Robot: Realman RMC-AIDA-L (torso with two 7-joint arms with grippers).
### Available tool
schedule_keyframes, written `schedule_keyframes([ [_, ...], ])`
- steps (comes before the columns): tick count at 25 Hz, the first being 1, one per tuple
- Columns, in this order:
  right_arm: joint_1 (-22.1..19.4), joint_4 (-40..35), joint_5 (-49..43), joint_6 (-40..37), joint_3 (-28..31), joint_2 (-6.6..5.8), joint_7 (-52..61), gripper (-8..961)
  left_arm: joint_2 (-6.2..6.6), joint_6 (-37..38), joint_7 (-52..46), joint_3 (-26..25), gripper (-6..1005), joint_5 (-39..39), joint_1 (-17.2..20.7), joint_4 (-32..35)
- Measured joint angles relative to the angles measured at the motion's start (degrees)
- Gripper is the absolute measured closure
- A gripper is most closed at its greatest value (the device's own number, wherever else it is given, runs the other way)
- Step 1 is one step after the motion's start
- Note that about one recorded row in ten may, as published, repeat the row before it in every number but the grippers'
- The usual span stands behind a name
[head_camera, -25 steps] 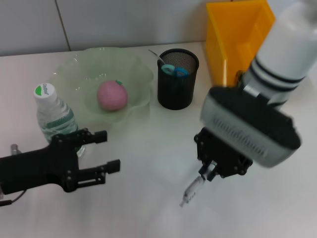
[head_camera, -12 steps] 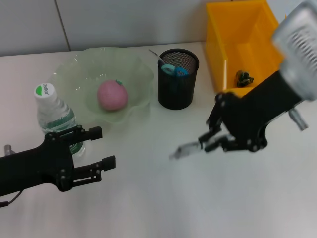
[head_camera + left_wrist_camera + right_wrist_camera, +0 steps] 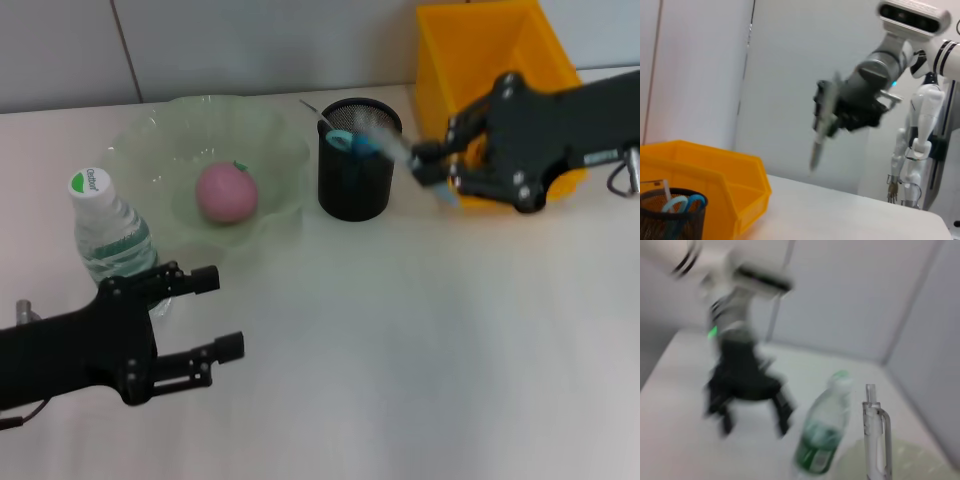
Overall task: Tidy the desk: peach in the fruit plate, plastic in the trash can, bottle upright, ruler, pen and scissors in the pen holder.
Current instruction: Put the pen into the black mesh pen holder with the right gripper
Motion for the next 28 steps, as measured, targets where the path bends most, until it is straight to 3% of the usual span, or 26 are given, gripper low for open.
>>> schedule_keyframes([
  [8, -1.9, 9.5, 7.2, 8.5, 1.3, -0.02, 0.4, 846, 0.04, 1.0, 2.2, 1.3, 215, 0.3, 0.9, -1.1],
  [14, -1.8, 14.8, 12.3, 19.1, 1.6, -0.06, 1.8, 845, -0.03, 1.9, 3.6, 1.2, 215, -0.1, 1.3, -2.8],
  [18, -0.6, 16.9, 14.8, 23.0, 3.4, -1.06, 3.8, 846, -0.18, 2.3, 4.0, 1.1, 215, -0.2, 0.9, -2.9],
  [25, 4.1, 25.0, 15.6, 29.7, 3.9, -4.17, 7.3, 845, -0.18, 1.5, 5.7, 1.0, 215, -3.8, -0.4, -5.9],
  [28, 5.2, 27.3, 15.8, 31.2, 3.9, -4.44, 7.2, 845, -0.24, 1.4, 6.5, 1.0, 215, -3.9, -0.1, -6.2],
])
